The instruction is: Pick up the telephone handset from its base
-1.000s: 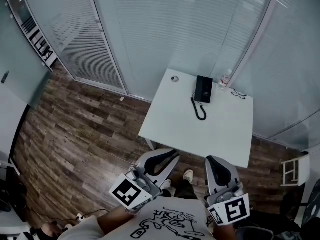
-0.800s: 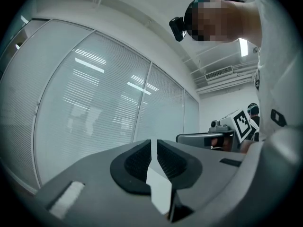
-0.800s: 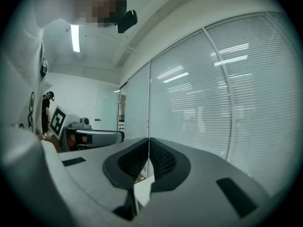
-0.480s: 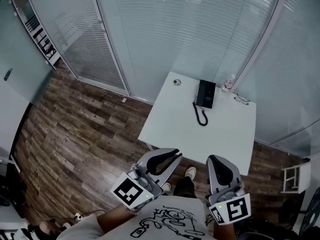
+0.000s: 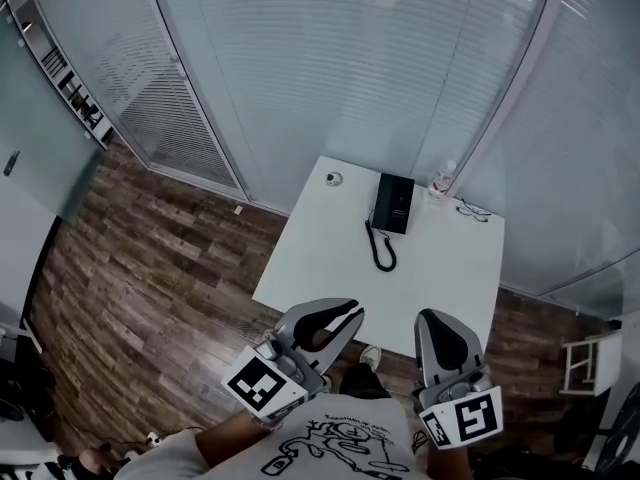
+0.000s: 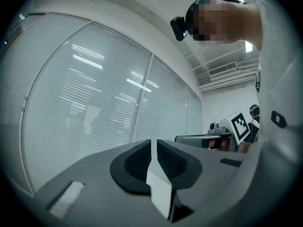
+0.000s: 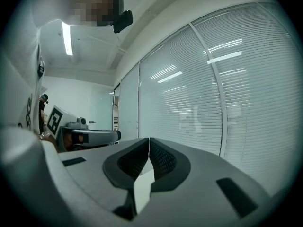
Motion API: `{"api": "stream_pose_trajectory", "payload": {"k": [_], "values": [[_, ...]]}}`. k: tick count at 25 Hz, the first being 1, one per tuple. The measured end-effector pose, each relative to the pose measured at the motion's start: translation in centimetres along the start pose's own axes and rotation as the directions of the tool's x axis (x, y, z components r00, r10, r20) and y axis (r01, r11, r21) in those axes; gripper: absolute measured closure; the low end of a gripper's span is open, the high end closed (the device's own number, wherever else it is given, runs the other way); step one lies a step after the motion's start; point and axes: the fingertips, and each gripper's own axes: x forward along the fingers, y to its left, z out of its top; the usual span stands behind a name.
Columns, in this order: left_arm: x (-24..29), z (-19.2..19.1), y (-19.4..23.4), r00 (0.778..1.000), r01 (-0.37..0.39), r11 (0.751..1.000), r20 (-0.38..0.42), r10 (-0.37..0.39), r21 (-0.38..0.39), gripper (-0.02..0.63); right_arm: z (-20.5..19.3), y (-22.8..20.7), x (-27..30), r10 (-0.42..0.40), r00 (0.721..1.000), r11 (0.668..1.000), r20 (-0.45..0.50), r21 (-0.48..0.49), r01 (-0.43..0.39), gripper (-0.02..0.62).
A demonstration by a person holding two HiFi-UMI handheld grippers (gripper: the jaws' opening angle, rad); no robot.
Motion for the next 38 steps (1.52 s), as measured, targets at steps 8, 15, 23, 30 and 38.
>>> {"api": "stream_pose_trajectory", "payload": {"k": [8, 15, 23, 30, 38], "values": [[8.2, 0.9, 0.2, 1.0, 0.022, 1.0, 0.017, -0.022, 0.01, 0.571, 1.0, -8.1, 0.9, -0.025, 1.0, 1.0, 0.014, -0.009, 0.025, 0.589], [13.4, 0.9, 0.3, 0.999, 0.024, 0.999, 0.023, -0.025, 0.023, 0.571, 1.0, -13.3, 1.5, -0.029, 0.999, 1.0, 0.022, -0.008, 0.029, 0.589], [17.9, -0.5, 0.7, 1.0, 0.004, 1.0, 0.016, -0.004, 0.007, 0.571, -0.3, -17.8, 2.5, -0.01, 1.0, 1.0, 0.006, 0.002, 0.01, 0.589], [18.6, -1.5, 1.5, 1.0, -0.005, 1.0, 0.007, 0.005, -0.007, 0.571, -1.5, -18.4, 3.7, 0.006, 1.0, 1.0, 0.002, 0.018, -0.006, 0.589], [17.7, 0.0, 4.0, 1.0, 0.006, 1.0, 0.005, -0.006, 0.003, 0.571, -0.3, -17.1, 5.9, -0.013, 1.0, 1.0, 0.016, 0.018, 0.013, 0.589]]}}
